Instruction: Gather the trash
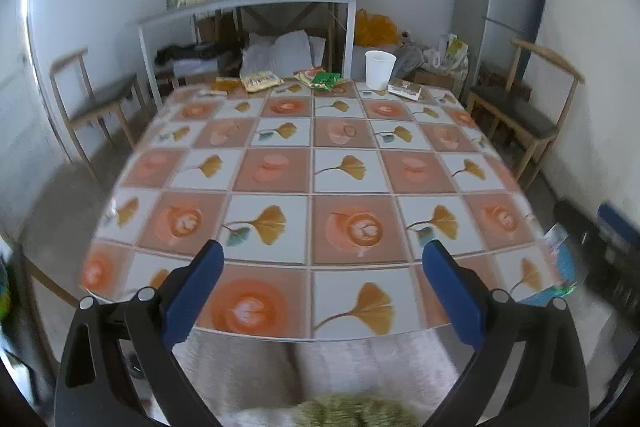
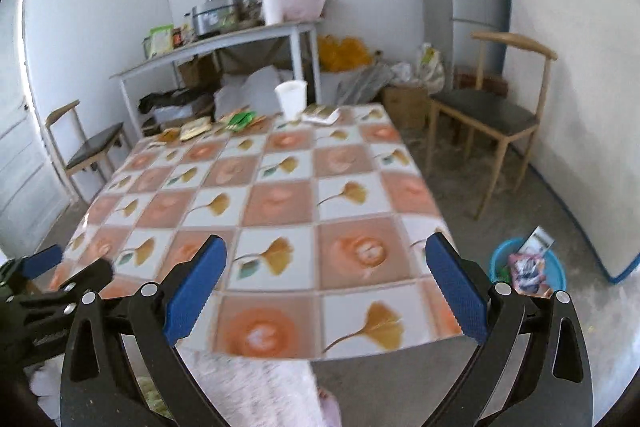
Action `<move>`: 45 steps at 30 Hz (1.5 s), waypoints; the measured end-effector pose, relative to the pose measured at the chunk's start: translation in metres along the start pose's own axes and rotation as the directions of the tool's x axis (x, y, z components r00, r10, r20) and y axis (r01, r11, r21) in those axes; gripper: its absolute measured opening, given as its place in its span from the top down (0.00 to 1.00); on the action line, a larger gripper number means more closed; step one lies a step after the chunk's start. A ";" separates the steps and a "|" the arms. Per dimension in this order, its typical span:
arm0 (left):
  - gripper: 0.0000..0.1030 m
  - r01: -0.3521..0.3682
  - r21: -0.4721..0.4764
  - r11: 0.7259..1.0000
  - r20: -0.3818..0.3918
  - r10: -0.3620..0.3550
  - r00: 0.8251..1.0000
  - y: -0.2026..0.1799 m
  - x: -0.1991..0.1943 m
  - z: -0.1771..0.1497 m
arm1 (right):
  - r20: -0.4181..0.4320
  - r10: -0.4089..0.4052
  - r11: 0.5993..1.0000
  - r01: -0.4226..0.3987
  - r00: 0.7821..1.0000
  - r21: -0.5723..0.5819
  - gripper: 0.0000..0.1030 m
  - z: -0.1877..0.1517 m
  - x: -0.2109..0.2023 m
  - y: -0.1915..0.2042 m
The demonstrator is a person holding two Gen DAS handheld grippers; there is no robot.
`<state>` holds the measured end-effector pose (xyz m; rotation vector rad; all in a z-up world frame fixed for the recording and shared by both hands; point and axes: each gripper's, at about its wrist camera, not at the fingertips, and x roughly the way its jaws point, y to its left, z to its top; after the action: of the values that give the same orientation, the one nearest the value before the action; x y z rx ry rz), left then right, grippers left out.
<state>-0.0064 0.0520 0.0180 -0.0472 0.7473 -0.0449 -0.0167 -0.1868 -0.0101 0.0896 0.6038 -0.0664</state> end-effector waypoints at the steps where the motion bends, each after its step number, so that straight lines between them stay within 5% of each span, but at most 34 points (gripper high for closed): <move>1: 0.05 0.017 -0.018 1.000 -0.003 -0.017 1.000 0.000 -0.001 0.001 | -0.005 -0.011 1.000 0.011 1.000 -0.005 0.07 0.001 -0.003 0.003; 14: 0.05 0.065 -0.057 0.996 -0.200 -0.075 0.977 -0.024 0.029 -0.005 | -0.160 -0.164 0.986 0.164 0.973 -0.019 0.07 -0.023 -0.020 -0.018; 23: 0.05 0.075 -0.007 0.997 -0.249 -0.074 0.966 -0.041 0.035 -0.012 | -0.191 -0.206 0.976 0.215 0.960 0.028 0.07 -0.025 -0.025 -0.042; 45: 0.05 0.093 0.081 0.992 -0.195 -0.076 0.978 -0.073 0.024 -0.004 | -0.206 -0.302 0.942 0.324 0.931 0.083 0.07 -0.027 -0.046 -0.086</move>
<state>0.0067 -0.0226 0.0034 0.0115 0.9345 -0.1663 -0.0774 -0.2681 -0.0117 0.1120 0.8024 -0.4081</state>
